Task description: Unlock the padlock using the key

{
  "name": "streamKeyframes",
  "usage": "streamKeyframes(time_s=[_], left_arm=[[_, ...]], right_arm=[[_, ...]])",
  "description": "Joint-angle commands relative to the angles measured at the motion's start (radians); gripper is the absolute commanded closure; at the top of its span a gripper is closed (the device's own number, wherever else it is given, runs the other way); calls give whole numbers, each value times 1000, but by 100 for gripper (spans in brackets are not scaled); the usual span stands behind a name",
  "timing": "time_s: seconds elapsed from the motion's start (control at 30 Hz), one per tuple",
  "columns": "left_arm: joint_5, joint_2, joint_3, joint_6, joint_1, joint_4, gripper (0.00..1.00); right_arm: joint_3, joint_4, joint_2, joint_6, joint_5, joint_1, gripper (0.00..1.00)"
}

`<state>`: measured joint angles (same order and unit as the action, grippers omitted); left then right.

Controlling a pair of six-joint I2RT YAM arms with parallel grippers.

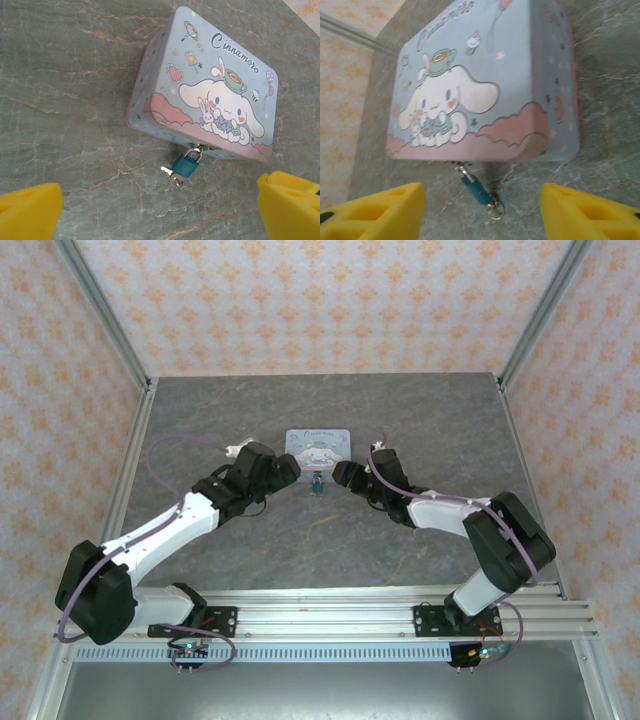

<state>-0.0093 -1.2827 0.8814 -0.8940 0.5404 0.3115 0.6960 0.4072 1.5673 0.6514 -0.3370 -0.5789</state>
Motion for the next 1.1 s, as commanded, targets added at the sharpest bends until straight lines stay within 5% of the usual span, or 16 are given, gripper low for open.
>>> streamKeyframes(time_s=[0.0, 0.8, 1.07], left_arm=[[-26, -31, 48, 50, -4, 32, 0], [6, -110, 85, 63, -5, 20, 0], [16, -129, 88, 52, -5, 12, 0]], right_arm=[[-39, 65, 12, -26, -70, -8, 43], [152, 93, 333, -41, -73, -98, 54], [134, 92, 332, -49, -64, -101, 79]])
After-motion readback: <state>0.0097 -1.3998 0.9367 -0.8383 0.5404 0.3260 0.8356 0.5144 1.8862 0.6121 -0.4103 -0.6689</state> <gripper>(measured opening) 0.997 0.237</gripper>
